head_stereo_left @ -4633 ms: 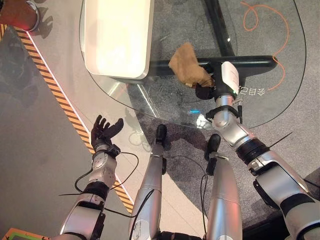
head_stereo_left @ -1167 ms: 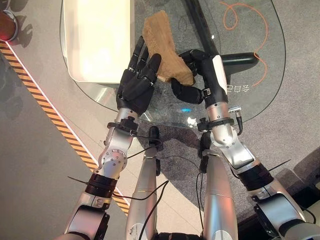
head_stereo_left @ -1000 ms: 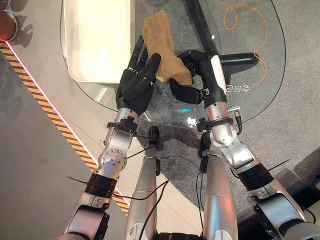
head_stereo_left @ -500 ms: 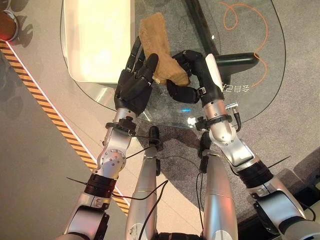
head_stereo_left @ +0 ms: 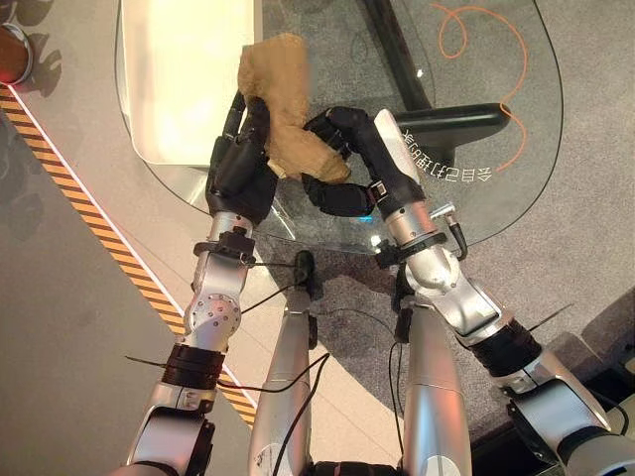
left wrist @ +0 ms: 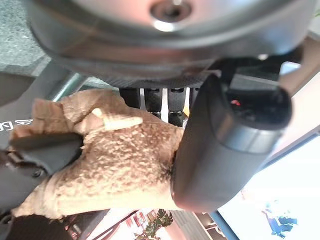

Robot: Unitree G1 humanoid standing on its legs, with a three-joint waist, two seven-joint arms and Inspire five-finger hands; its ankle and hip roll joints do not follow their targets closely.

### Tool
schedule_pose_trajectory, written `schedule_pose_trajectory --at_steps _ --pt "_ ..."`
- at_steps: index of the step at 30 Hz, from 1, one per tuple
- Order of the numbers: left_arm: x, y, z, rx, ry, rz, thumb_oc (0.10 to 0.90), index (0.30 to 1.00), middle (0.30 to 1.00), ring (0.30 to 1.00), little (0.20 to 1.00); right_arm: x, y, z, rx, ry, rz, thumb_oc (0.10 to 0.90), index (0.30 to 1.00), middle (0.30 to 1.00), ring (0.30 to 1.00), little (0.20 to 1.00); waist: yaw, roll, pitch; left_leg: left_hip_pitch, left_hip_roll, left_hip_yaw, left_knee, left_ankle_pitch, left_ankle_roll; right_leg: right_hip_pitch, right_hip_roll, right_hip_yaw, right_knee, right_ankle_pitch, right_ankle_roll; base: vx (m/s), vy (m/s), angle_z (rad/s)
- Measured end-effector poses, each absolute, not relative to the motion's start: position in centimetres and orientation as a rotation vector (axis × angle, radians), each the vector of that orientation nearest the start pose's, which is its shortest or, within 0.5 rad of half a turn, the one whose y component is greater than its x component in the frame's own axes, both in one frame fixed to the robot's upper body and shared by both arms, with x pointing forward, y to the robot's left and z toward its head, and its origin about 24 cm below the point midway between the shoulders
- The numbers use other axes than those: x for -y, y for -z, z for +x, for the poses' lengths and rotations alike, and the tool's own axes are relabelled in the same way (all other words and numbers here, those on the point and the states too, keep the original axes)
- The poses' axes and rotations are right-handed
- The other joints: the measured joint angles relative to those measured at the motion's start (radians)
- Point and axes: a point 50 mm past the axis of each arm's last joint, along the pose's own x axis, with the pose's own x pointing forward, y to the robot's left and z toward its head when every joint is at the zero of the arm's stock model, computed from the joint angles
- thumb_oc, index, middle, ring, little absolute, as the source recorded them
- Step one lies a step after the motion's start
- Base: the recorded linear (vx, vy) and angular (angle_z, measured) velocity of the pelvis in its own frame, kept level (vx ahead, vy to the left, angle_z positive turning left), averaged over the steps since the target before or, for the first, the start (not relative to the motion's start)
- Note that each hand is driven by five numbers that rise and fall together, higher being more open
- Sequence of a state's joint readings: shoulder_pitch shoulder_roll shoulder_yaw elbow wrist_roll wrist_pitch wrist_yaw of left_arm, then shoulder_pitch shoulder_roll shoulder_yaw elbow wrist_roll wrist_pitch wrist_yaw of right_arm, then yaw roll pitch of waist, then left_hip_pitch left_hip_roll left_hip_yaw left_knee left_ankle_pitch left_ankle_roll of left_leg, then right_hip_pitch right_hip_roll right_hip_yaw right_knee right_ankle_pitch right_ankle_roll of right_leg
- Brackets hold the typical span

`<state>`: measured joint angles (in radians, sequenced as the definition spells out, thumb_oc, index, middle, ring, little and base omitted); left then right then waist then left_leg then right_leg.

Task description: Wipe the table with a cloth and put it in the basket.

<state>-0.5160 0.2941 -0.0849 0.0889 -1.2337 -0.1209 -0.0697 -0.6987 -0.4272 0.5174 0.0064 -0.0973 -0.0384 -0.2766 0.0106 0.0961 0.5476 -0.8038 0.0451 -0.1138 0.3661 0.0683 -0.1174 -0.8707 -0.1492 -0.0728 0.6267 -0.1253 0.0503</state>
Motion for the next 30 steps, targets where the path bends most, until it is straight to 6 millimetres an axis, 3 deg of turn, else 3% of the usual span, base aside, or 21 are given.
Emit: schedule_pose_trajectory --at_steps 30 --pt "-15.59 -18.04 32.89 0.409 0.369 -0.911 0.100 0.300 0.300 0.300 0.200 7.11 -20.55 31.39 0.720 -0.277 -0.571 0.100 0.300 0.300 0.300 0.200 -0.010 0.000 0.000 0.000 0.000 0.000 0.000 0.000 0.000 0.000 0.000 0.000 0.000 0.000 0.000 0.00 0.000 0.00"
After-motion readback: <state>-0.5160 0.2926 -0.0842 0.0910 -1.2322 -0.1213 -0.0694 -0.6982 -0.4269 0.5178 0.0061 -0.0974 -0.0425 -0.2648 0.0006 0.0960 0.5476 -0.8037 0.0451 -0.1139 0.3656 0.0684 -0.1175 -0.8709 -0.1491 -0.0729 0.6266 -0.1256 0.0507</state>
